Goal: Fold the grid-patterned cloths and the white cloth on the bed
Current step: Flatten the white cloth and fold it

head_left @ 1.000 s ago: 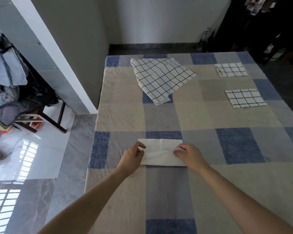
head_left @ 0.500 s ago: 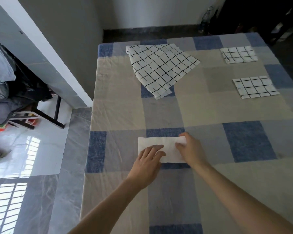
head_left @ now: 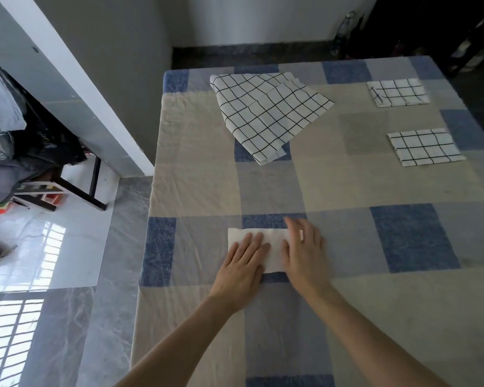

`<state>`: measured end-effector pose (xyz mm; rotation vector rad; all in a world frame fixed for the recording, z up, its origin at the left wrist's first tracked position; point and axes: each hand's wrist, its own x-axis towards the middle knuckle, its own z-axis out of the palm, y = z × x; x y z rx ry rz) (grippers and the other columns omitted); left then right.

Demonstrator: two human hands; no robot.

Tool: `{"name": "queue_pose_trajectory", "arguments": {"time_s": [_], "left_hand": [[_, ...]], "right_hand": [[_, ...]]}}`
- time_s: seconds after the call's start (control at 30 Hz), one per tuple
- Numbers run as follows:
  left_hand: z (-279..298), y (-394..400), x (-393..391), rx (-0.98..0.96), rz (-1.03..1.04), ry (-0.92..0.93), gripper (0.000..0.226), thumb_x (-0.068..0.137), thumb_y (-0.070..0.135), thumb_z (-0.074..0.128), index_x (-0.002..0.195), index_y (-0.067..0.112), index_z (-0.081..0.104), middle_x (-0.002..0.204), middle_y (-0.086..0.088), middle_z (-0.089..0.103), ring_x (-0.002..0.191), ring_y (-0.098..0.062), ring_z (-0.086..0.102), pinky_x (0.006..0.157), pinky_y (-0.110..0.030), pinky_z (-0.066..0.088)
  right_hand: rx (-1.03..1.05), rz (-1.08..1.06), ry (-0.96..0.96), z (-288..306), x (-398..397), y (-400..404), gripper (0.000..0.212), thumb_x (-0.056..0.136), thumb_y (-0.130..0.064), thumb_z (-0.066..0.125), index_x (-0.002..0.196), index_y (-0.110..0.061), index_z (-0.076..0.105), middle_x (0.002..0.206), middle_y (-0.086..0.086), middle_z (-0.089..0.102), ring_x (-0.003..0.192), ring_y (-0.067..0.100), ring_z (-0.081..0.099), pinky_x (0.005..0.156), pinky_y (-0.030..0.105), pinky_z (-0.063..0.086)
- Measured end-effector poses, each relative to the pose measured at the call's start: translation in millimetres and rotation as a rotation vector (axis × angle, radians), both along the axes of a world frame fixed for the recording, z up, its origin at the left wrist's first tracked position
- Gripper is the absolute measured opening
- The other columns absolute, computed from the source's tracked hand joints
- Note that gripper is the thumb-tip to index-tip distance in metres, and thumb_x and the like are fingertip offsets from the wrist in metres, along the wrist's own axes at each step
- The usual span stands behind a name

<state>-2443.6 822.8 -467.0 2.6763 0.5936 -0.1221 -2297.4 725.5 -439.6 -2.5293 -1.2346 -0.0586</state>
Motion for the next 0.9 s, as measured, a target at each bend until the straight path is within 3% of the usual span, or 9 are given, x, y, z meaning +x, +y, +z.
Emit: {"name": "queue_pose_trajectory", "arguments": {"time_s": [0.1,0.17,0.2,0.33,0.5,0.6,0.7,0.9], "left_hand": [[-5,1,-1,0.050,-0.054,0.039,0.060,0.098,0.038,0.030,0.153,0.018,0.014,0.161,0.000,0.005,0.149,-0.020,-0.005,0.119,-0.040,0.000],[-6,1,-2,0.066,-0.063,0.041,0.065,0.096,0.036,0.033,0.154,0.018,0.011,0.161,-0.001,0.005,0.149,-0.022,-0.003,0.119,-0.041,0.001],[-6,2,-2,0.063,-0.060,0.044,0.063,0.097,0.035,0.030,0.154,0.021,0.007,0.162,0.000,0.001,0.149,-0.021,-0.007,0.121,-0.042,0.000],[-1,2,-1,0.088,-0.037,0.078,0.056,0.101,0.040,0.014,0.153,0.031,-0.002,0.160,0.008,-0.015,0.146,-0.016,-0.021,0.119,-0.041,-0.008],[0,1,1,0.079,-0.023,0.120,0.057,0.101,0.046,0.013,0.152,0.035,-0.010,0.158,0.009,-0.023,0.144,-0.017,-0.028,0.118,-0.043,-0.012],[1,1,2,0.064,-0.027,0.147,0.058,0.101,0.049,0.014,0.152,0.036,-0.013,0.158,0.009,-0.026,0.143,-0.018,-0.030,0.118,-0.044,-0.012],[2,1,4,0.067,-0.037,0.192,0.061,0.098,0.054,0.009,0.150,0.035,-0.017,0.157,0.008,-0.029,0.142,-0.019,-0.032,0.119,-0.046,-0.011],[8,0,7,0.025,-0.022,0.229,0.066,0.099,0.058,0.017,0.150,0.036,-0.017,0.156,0.008,-0.029,0.141,-0.019,-0.032,0.119,-0.047,-0.011]], "right_hand": [[-0.079,0.305,0.127,-3,-31,-2,0.054,0.101,-0.036,0.030,0.151,-0.016,0.023,0.156,0.007,0.025,0.144,0.020,0.022,0.116,0.042,0.022],[-0.192,0.368,0.166,-16,-42,-11,0.059,0.102,-0.041,0.020,0.155,-0.019,0.005,0.162,0.001,0.003,0.149,0.014,-0.001,0.120,0.042,0.006],[-0.228,0.359,0.169,-23,-42,-17,0.060,0.102,-0.044,0.017,0.155,-0.019,0.003,0.162,0.000,-0.001,0.149,0.013,-0.002,0.119,0.042,0.005],[-0.308,0.231,0.127,-32,-22,-45,0.062,0.100,-0.048,0.020,0.153,-0.017,0.018,0.161,0.002,0.013,0.148,0.018,0.014,0.116,0.045,0.017],[-0.353,0.045,0.112,-25,2,-67,0.064,0.099,-0.051,0.016,0.153,-0.018,0.021,0.160,0.004,0.019,0.147,0.022,0.018,0.115,0.049,0.020],[-0.317,-0.109,0.142,-17,1,-65,0.068,0.093,-0.050,0.043,0.147,-0.010,0.034,0.154,0.010,0.031,0.138,0.028,0.033,0.110,0.048,0.030],[-0.227,-0.248,0.203,-1,-6,-55,0.050,0.081,-0.040,0.066,0.122,-0.013,0.054,0.130,0.010,0.047,0.116,0.029,0.048,0.092,0.042,0.045],[-0.025,-0.363,0.660,10,1,-32,0.028,0.078,-0.026,0.071,0.095,-0.011,0.054,0.098,0.005,0.053,0.092,0.023,0.054,0.079,0.035,0.046]]}}
